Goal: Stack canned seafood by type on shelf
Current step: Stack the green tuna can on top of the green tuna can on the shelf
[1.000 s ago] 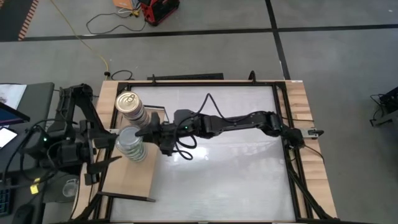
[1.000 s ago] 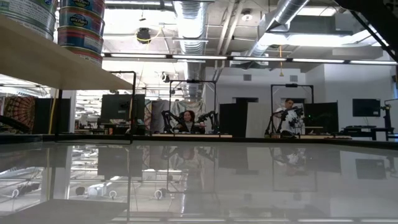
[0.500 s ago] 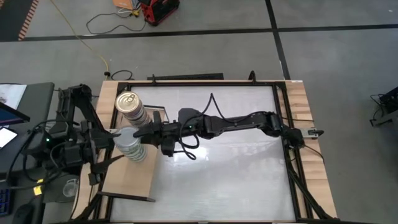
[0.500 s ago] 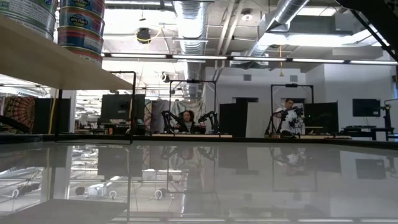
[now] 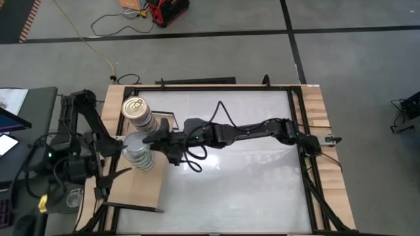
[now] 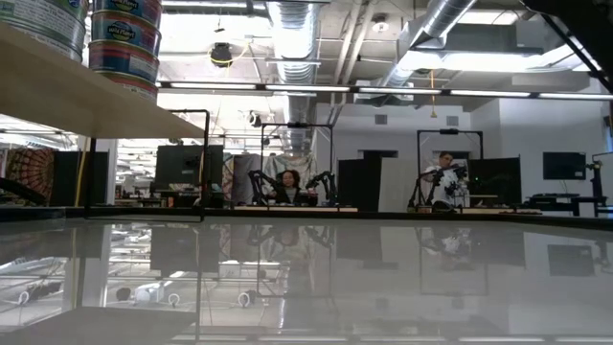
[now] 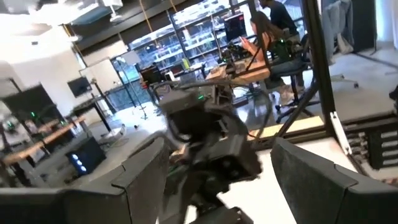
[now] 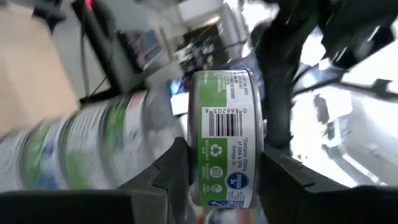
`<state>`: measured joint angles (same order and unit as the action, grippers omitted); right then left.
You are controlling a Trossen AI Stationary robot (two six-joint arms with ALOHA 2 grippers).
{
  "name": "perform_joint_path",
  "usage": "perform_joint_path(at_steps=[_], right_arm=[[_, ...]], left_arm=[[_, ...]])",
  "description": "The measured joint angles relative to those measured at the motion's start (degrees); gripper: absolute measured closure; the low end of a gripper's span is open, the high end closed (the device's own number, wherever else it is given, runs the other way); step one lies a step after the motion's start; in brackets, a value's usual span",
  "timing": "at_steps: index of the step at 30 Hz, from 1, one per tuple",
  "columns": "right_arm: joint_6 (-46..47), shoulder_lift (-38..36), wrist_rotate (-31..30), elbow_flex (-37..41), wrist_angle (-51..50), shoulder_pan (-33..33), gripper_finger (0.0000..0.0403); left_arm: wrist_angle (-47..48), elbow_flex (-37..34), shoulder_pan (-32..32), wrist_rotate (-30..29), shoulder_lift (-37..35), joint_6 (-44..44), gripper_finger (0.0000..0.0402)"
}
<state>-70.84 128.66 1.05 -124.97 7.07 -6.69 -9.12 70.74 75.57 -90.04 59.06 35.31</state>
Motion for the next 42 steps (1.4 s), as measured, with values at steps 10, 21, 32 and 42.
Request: perform_joint_path(at_steps=[10, 21, 32, 42], right_arm=[[2.47, 0.06, 1.61, 0.02, -2.59, 1.22, 0.0225], [3.79, 0.06, 5.31, 0.02, -2.12, 0.89, 0.0225], [7.86, 0.06, 5.76, 0.02, -2.43, 1.27, 0.0208], [8.4, 0.06, 5.78, 0.02, -2.12, 1.28, 0.0155]], left_arm=[[2.07, 0.0, 0.06, 0.02, 1.91, 0.23, 0.0129], [8.84, 0.0, 0.04, 0.01, 1.94, -4.65, 0.013], [17.18, 0.0, 0.06, 0.06, 1.95, -8.99, 0.0129], [20.97, 0.0, -0.59, 0.02, 1.93, -8.52, 0.0129]])
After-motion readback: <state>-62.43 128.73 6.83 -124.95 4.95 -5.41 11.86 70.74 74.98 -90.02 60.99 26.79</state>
